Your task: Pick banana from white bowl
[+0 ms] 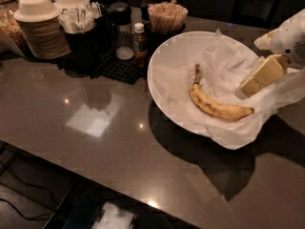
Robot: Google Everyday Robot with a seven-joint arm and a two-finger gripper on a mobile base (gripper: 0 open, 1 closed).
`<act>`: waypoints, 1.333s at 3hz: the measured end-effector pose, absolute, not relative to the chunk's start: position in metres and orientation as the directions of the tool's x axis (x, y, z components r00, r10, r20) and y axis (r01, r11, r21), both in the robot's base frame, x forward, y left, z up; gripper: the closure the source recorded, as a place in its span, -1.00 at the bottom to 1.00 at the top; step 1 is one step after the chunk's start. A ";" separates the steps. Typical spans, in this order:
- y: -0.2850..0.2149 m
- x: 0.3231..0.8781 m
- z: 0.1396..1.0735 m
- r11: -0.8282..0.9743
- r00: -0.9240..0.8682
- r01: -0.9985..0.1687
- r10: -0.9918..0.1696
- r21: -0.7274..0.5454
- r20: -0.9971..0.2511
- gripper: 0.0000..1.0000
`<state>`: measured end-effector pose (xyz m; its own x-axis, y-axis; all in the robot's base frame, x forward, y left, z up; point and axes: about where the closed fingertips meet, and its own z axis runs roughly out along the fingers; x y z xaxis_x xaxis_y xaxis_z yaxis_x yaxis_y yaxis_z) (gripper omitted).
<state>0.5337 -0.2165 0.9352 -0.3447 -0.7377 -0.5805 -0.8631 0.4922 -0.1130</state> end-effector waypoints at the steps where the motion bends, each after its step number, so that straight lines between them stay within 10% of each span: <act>1: -0.216 0.534 0.935 0.492 -0.345 -0.863 -0.738 -0.113 -0.580 -1.00; 4: -0.174 0.526 0.907 0.451 -0.342 -0.892 -0.704 -0.020 -0.623 -1.00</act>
Offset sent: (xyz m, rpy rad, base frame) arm -0.0030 0.0147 -0.0209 0.0324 0.0293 0.0048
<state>0.5262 -0.1739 0.9070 -0.3419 -0.7039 -0.6225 -0.8924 0.4508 -0.0196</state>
